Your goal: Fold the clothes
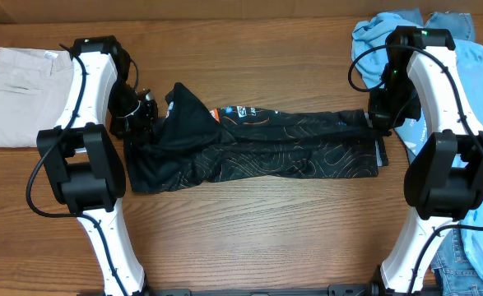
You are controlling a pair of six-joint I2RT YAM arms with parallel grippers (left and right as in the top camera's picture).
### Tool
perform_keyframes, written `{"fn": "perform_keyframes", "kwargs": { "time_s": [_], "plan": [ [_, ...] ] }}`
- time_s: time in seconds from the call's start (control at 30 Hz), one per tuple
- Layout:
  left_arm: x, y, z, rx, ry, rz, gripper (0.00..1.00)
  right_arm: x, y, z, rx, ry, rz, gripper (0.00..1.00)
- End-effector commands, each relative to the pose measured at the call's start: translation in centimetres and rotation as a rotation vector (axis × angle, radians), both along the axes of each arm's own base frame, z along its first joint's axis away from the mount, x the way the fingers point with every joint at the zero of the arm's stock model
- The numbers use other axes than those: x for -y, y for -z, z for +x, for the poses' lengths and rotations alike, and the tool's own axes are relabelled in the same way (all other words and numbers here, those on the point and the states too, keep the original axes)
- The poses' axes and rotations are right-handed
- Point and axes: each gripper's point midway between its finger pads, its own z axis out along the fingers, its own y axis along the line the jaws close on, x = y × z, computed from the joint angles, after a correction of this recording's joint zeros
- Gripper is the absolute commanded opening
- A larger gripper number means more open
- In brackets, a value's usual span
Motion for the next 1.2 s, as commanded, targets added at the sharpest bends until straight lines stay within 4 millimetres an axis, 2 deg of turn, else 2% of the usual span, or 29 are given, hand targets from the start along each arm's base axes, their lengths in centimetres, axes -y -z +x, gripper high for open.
{"fn": "perform_keyframes", "kwargs": {
  "time_s": [0.0, 0.17, 0.3, 0.43, 0.73, 0.8, 0.93, 1.0, 1.03, 1.17],
  "plan": [
    [-0.1, 0.0, -0.4, -0.018, 0.008, 0.025, 0.04, -0.2, 0.2, -0.7, -0.016, 0.009, 0.012, 0.04],
    [-0.1, 0.0, -0.5, -0.022, 0.008, 0.024, 0.04, -0.2, 0.9, -1.2, -0.038, 0.010, 0.014, 0.04],
    [0.0, -0.2, -0.8, -0.035, 0.012, 0.022, 0.15, -0.1, 0.8, -1.2, -0.039, 0.008, 0.010, 0.11],
    [0.0, -0.3, -1.1, -0.049, 0.012, 0.020, 0.20, -0.1, 0.8, -1.2, -0.038, 0.009, 0.009, 0.20],
    [0.1, -0.3, -1.2, -0.051, 0.010, 0.016, 0.18, 0.0, 0.9, -0.9, -0.028, 0.007, 0.000, 0.20],
    [0.4, -0.2, 0.0, -0.001, 0.001, -0.002, 0.18, -0.2, 0.9, -0.7, -0.020, 0.010, 0.014, 0.20],
    [1.6, -0.7, 4.7, 0.200, -0.024, -0.079, 0.30, -0.6, 1.1, -0.3, -0.002, 0.014, 0.039, 0.20],
    [2.0, -0.8, 7.1, 0.303, -0.022, -0.099, 0.55, -0.6, 1.1, -0.3, 0.000, 0.014, 0.039, 0.20],
    [2.2, -0.7, 8.1, 0.347, -0.017, -0.099, 0.62, -0.6, 1.1, -0.2, 0.002, 0.014, 0.039, 0.20],
    [2.6, -0.3, 10.8, 0.452, 0.007, -0.082, 0.61, -0.6, 1.1, 0.1, 0.016, 0.014, 0.038, 0.27]
  ]
}}
